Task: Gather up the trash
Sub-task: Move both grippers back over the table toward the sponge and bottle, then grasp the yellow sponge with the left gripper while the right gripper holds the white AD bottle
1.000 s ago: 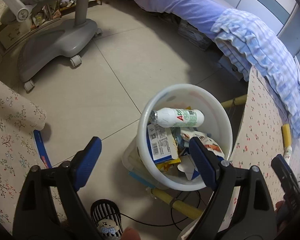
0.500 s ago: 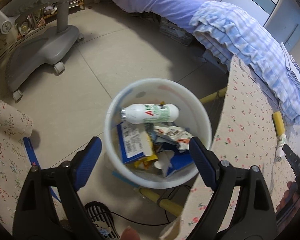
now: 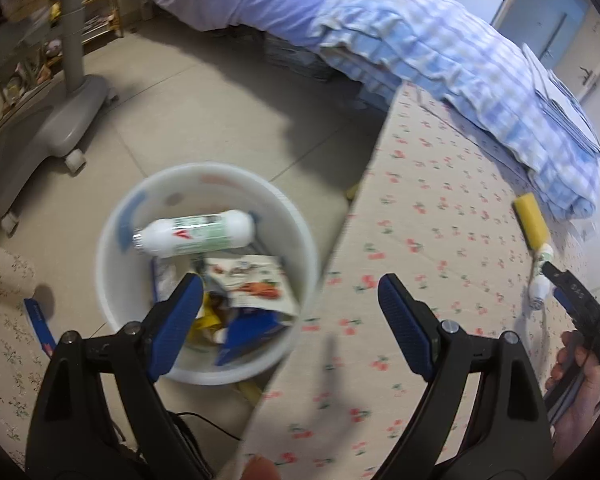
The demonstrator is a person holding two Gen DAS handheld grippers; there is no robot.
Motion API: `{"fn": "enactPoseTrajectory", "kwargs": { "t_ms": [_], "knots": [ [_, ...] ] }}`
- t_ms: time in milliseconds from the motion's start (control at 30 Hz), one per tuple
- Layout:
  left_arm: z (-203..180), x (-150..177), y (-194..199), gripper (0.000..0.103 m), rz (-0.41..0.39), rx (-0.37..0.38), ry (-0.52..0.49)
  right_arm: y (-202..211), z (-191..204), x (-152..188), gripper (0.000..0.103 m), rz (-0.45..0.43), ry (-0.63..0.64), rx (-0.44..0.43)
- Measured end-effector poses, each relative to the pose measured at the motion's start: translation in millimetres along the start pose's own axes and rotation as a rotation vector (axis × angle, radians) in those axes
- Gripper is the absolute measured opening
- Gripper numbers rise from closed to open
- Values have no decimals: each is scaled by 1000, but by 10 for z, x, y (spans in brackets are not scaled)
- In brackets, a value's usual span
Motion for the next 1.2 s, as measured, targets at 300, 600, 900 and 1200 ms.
{"fn": "enactPoseTrajectory", "kwargs": {
  "t_ms": [300, 600, 900, 1200],
  "knots": [
    [-636, 49, 28, 89, -11, 48, -74, -39, -93, 78, 42, 65, -5, -92],
    [-1220, 164, -96, 89, -12, 24, -229, 335, -591, 147, 39, 48, 34, -106],
    [-2165, 209, -359, 89, 28, 98, -275, 497, -1166, 258, 39, 53, -3, -116],
    [-2976, 165, -767, 56, 7, 365, -178, 511, -1524, 356, 38, 56, -22, -121]
  ]
}}
Point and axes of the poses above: each gripper's, at about its wrist camera, not at the fingertips, and y roughly against the way its jaws point, z to its left, x to its underside, the point moved 7 cm from there along -y, roughly the way its jaws point, and after that the axes turned 3 degrees about y, right-handed, at the moved point
